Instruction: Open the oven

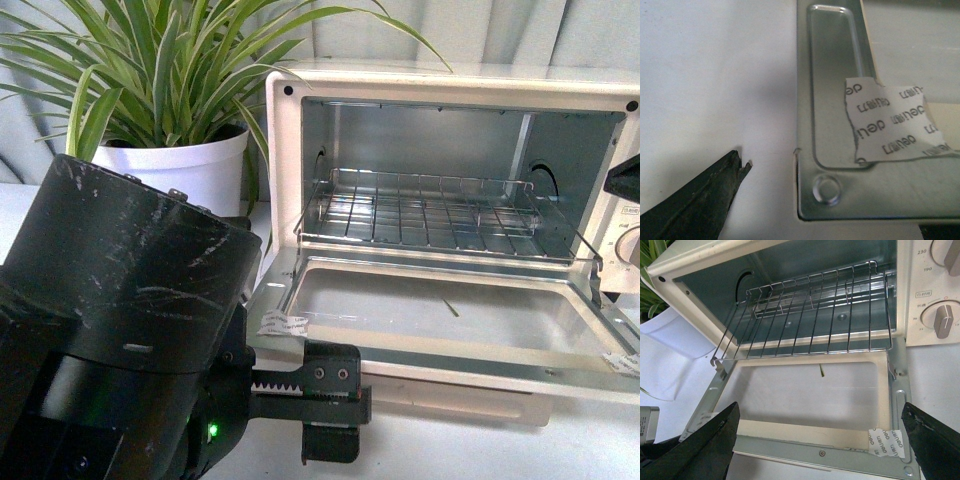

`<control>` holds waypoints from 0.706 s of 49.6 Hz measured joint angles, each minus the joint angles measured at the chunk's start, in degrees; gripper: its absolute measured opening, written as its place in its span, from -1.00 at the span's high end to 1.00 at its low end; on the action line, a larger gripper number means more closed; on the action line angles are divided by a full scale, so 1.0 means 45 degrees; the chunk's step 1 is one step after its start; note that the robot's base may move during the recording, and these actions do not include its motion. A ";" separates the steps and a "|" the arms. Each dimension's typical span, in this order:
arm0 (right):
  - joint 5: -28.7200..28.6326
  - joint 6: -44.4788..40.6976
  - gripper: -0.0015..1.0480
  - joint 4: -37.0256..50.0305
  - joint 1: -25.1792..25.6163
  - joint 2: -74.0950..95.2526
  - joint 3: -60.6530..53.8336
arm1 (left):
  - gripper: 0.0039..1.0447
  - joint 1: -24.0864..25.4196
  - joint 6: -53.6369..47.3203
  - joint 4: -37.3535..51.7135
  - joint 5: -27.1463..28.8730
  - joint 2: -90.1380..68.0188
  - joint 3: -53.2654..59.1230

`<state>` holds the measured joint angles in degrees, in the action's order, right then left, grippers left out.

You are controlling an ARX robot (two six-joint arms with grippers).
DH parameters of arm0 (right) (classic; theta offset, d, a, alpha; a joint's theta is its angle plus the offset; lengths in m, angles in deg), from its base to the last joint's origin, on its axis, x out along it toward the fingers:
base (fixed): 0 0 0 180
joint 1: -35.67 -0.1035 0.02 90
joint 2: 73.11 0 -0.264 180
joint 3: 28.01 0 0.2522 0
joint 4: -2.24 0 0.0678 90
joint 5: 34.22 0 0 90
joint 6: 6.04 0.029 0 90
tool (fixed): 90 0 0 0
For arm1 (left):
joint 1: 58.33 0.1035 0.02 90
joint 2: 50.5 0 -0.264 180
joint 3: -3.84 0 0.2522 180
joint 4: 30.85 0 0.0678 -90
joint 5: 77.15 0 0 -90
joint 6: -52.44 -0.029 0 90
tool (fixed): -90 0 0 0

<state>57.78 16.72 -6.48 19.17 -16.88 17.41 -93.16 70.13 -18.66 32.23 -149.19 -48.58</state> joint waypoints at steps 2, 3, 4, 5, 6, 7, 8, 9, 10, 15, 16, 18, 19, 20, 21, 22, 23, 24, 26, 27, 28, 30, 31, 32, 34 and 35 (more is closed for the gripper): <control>-0.0015 0.0000 -0.82 0.0000 0.0000 0.0000 -0.0044 | -0.88 -0.0039 -0.0364 -0.0083 0.0131 0.0034 0.0015; -0.0039 -0.0005 -0.82 0.0000 0.0000 0.0000 -0.0058 | -0.88 -0.0044 -0.0408 -0.0107 0.0141 0.0049 0.0029; -0.0039 -0.0005 -0.82 0.0000 0.0000 0.0000 -0.0068 | -0.88 -0.0058 -0.0568 -0.0146 0.0219 0.0083 0.0053; -0.0053 -0.0005 -0.82 0.0000 0.0005 0.0000 -0.0083 | -0.88 -0.0063 -0.0665 -0.0170 0.0248 0.0102 0.0063; -0.0078 -0.0005 -0.82 0.0000 0.0005 0.0000 -0.0097 | -0.88 -0.0073 -0.0758 -0.0219 0.0306 0.0151 0.0092; -0.0092 -0.0005 -0.82 0.0000 0.0010 0.0000 -0.0102 | -0.88 -0.0078 -0.0884 -0.0253 0.0379 0.0204 0.0117; -0.0136 -0.0010 -0.82 0.0000 0.0019 0.0000 -0.0121 | -0.88 -0.0083 -0.0976 -0.0282 0.0461 0.0267 0.0146; -0.0155 -0.0010 -0.82 -0.0005 0.0034 -0.0005 -0.0136 | -0.88 -0.0092 -0.1093 -0.0311 0.0510 0.0335 0.0185; -0.0194 -0.0019 -0.82 -0.0005 0.0053 -0.0010 -0.0151 | -0.88 -0.0107 -0.1311 -0.0384 0.0563 0.0452 0.0238; -0.0447 -0.0102 -0.82 -0.0092 0.0180 -0.0121 -0.0243 | -0.88 -0.0209 -0.2089 -0.0491 0.0719 0.1088 0.0500; -0.0486 -0.0117 -0.82 -0.0121 0.0194 -0.0155 -0.0257 | -0.88 -0.0248 -0.2220 -0.0481 0.0719 0.1248 0.0573; -0.0578 -0.0165 -0.82 -0.0189 0.0233 -0.0253 -0.0306 | -0.88 -0.0384 -0.2657 -0.0248 0.0714 0.1632 0.0850; -0.0607 -0.0209 -0.82 -0.0214 0.0248 -0.0316 -0.0345 | -0.88 -0.0442 -0.2759 -0.0151 0.0695 0.1812 0.0991; -0.0695 -0.0272 -0.82 -0.0238 0.0272 -0.0432 -0.0452 | -0.88 -0.0505 -0.2914 -0.0049 0.0675 0.1982 0.1112; -0.0743 -0.0321 -0.82 -0.0262 0.0287 -0.0505 -0.0534 | -0.88 -0.0573 -0.3045 0.0029 0.0665 0.2181 0.1248; -0.0782 -0.0345 -0.82 -0.0287 0.0306 -0.0588 -0.0627 | -0.88 -0.0685 -0.3206 0.0185 0.0661 0.2482 0.1452; -0.0840 -0.0389 -0.82 -0.0335 0.0330 -0.0714 -0.0777 | -0.88 -0.0753 -0.3322 0.0253 0.0641 0.2701 0.1583; -0.0894 -0.0403 -0.82 -0.0359 0.0345 -0.0811 -0.0894 | -0.88 -0.0845 -0.3453 0.0287 0.0602 0.3084 0.1763; -0.1025 -0.0427 -0.82 -0.0393 0.0384 -0.1005 -0.1117 | -0.88 -0.0957 -0.3604 0.0384 0.0593 0.3594 0.2006; -0.1044 -0.0452 -0.82 -0.0413 0.0398 -0.1161 -0.1292 | -0.88 -0.0967 -0.3614 0.0393 0.0583 0.3657 0.2035; -0.1039 -0.0486 -0.82 -0.0423 0.0408 -0.1297 -0.1418 | -0.88 -0.1020 -0.3672 0.0413 0.0437 0.3997 0.2186; -0.1005 -0.0544 -0.82 -0.0423 0.0418 -0.1525 -0.1642 | -0.88 -0.1035 -0.3725 0.0408 0.0408 0.4313 0.2341; -0.0986 -0.0593 -0.82 -0.0423 0.0423 -0.1603 -0.1719 | -0.88 -0.1035 -0.3745 0.0413 0.0427 0.4624 0.2531; -0.0933 -0.0670 -0.82 -0.0423 0.0432 -0.1885 -0.1948 | -0.88 -0.1035 -0.3784 0.0437 0.0461 0.4886 0.2701; -0.0894 -0.0733 -0.82 -0.0461 0.0452 -0.2356 -0.2317 | -0.88 -0.1015 -0.3827 0.0505 0.0471 0.5479 0.3099; -0.0879 -0.0763 -0.82 -0.0481 0.0461 -0.2555 -0.2453 | -0.88 -0.1005 -0.3832 0.0505 0.0549 0.5999 0.3381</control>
<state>53.83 13.29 -8.65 21.25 -28.38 6.38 -97.69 52.89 -16.38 34.70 -122.20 -33.36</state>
